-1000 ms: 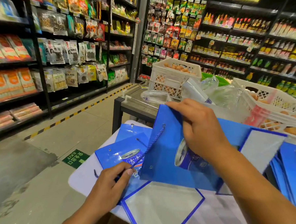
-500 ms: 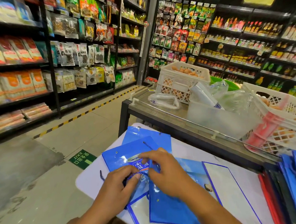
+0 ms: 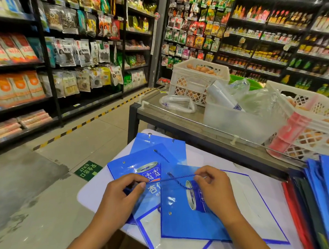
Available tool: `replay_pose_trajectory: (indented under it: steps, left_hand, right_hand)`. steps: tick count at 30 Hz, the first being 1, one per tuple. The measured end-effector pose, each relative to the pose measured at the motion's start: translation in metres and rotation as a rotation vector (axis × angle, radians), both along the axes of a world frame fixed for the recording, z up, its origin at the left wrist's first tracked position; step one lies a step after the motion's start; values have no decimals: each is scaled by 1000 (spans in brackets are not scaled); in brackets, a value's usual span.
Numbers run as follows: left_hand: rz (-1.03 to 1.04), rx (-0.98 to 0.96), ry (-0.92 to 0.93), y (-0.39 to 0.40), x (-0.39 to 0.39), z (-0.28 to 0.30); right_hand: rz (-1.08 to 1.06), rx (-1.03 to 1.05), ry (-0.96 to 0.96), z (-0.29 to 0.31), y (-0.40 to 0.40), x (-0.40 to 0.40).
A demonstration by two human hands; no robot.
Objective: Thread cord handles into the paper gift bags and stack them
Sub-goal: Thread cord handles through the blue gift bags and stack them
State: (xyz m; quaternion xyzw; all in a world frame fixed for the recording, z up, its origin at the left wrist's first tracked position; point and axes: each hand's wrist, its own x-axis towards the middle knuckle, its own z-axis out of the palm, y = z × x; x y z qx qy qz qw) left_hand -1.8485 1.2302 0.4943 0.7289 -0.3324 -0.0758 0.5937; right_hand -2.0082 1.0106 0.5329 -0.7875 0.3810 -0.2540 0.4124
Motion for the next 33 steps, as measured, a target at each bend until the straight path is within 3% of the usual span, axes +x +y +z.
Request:
replay_pose_trajectory:
  steps: [3,5,8,10,17,24,33]
  left_hand:
    - [-49,31,6,-1,-2,0]
    - [-97,57,-29,-2,-7,0]
    - [-178,91,-113,-2,-13,0]
    - [-197,92,-143,-1,-13,0]
    - [-253,90,-109,0,-12,3]
    - [-373,292,-338,-5,-7,-6]
    - [-281,285,-226,-17,-26,8]
  right_hand:
    - [-39,-148,25,-3,10,-4]
    - [82,-273,-1,4,29,-3]
    - [419,-88,83,9,66,8]
    - [528,-81,198,1,82,18]
    - [393,-14,-64,-10,77,16]
    - [222,-95,-102,-19,55,-20]
    - [256,-131,-199,-39,58,-29]
